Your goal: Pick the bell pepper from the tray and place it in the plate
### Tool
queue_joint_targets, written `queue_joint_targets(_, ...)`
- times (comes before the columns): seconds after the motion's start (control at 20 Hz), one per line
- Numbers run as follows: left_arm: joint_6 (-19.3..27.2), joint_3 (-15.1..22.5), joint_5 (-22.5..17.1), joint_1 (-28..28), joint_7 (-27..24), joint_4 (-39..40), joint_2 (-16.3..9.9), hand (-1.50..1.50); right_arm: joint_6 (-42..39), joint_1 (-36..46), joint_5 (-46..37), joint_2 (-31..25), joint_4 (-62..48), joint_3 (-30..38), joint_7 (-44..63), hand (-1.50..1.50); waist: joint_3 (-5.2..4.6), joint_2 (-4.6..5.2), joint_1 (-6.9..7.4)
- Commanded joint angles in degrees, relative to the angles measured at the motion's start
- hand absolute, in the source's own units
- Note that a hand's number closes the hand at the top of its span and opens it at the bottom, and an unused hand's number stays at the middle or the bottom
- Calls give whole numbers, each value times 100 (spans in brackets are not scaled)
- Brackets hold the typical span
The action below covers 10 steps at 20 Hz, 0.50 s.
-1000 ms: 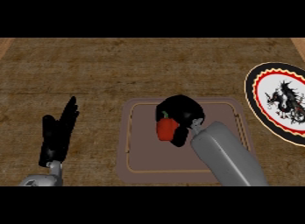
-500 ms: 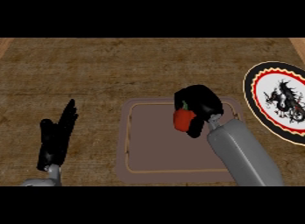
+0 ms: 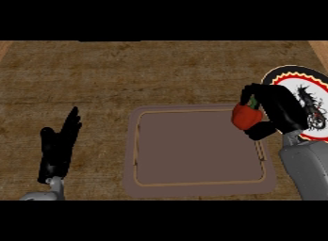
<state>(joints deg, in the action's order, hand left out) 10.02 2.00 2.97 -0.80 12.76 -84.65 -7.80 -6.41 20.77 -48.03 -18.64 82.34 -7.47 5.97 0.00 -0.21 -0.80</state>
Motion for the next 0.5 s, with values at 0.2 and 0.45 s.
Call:
queue_joint_targets(0.2,109,27,88,-163,-277,345,207,0,795,-100,-141,-33,1387,886,795,150,-4,6,-5)
queue_joint_targets(0.45,-209,-121,-101,64,-131,-81,-36,0,576,-153,48,-276,1379,1537,1051,150,-1,15,88)
